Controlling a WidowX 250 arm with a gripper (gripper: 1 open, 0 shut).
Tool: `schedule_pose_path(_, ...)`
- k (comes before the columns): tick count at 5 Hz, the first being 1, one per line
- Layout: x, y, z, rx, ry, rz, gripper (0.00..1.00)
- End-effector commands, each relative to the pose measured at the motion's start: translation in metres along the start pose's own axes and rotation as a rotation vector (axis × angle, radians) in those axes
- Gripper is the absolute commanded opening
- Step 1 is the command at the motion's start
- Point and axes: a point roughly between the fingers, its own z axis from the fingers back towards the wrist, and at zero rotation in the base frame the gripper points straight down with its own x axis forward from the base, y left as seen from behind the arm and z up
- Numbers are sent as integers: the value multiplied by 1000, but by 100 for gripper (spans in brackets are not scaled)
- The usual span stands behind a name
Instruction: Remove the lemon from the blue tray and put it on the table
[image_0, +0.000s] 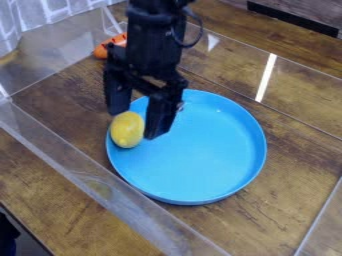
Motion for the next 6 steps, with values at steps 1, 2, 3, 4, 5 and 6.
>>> schedule_pose_path(1,-2,8,5,14,-47,-63,100)
schedule_pose_path(2,-1,6,9,19,-55,-80,100)
schedule_pose_path(3,0,5,15,21,-66,-87,100)
schedule_pose_path(4,8,-3,10,23,-75,-93,100)
schedule_pose_path(5,15,-10,5,23,-83,-98,100)
schedule_pose_path(6,16,-18,-4,30,-88,-173,100)
